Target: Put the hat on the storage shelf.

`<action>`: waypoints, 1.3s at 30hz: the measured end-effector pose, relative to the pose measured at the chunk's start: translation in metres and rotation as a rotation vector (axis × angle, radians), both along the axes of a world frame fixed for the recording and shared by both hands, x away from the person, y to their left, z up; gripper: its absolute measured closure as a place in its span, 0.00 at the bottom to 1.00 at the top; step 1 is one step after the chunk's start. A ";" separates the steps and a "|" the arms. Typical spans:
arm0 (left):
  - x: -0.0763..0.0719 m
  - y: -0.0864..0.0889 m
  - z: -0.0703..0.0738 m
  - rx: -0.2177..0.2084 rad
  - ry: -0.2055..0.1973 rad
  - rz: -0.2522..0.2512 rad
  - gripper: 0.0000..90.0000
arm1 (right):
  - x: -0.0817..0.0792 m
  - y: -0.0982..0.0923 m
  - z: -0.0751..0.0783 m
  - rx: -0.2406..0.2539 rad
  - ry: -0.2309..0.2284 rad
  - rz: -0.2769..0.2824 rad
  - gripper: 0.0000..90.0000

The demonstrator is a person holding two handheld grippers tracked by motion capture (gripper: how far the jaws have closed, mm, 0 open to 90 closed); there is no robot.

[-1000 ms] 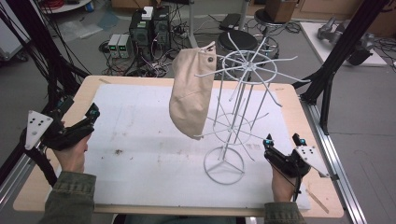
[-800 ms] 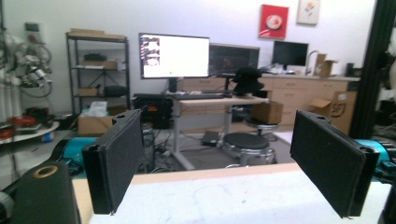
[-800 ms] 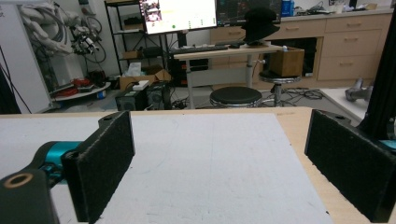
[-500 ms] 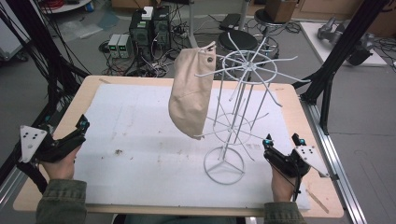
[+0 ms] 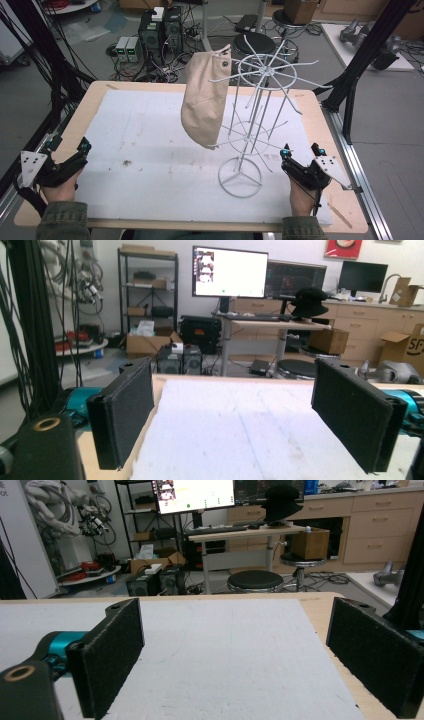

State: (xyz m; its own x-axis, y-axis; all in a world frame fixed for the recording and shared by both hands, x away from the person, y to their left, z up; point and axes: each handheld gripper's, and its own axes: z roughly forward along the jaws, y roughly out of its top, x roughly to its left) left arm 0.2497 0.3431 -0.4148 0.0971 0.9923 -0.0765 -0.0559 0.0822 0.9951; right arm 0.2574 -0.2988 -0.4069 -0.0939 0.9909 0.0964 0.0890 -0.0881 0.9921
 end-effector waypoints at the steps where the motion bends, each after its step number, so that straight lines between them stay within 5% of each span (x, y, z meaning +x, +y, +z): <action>1: -0.001 0.001 -0.002 0.001 0.002 0.005 0.19 | 0.000 0.000 0.000 0.000 0.000 -0.001 0.08; 11: -0.009 0.002 -0.022 0.002 0.040 0.000 0.19 | 0.000 0.000 0.000 0.003 0.001 0.001 0.08; 39: -0.015 0.005 -0.025 -0.008 0.033 -0.007 0.19 | -0.001 0.001 0.000 0.002 0.011 0.011 0.08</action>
